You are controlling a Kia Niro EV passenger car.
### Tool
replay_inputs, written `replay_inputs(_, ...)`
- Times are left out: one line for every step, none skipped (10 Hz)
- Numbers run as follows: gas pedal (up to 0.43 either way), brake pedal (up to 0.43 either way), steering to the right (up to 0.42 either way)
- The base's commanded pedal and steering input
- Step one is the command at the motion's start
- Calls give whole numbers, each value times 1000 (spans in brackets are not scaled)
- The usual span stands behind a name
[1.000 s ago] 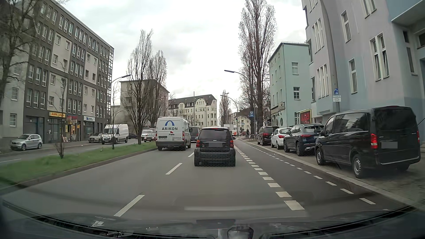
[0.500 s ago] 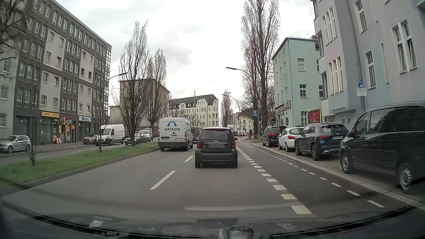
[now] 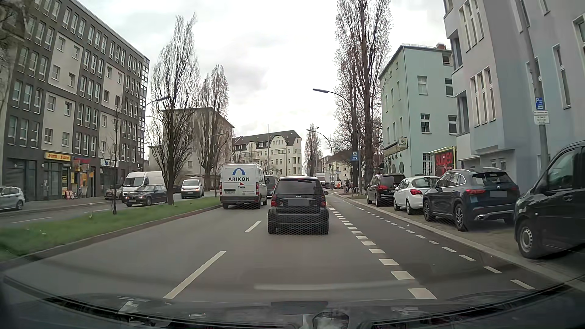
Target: Follow the waypoints while adhering to traffic rules and regulations
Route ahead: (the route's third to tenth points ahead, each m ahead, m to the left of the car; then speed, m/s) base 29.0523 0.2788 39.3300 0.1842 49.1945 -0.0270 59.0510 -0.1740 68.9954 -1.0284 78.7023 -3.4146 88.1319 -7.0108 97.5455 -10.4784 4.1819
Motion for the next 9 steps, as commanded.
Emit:
replay_inputs(0,18,-4)
replay_inputs(0,18,-4)
replay_inputs(0,18,-2)
replay_inputs(0,18,-2)
replay_inputs(0,18,-1)
replay_inputs(0,18,-1)
replay_inputs(0,18,-1)
replay_inputs(0,18,-1)
replay_inputs(0,18,0)
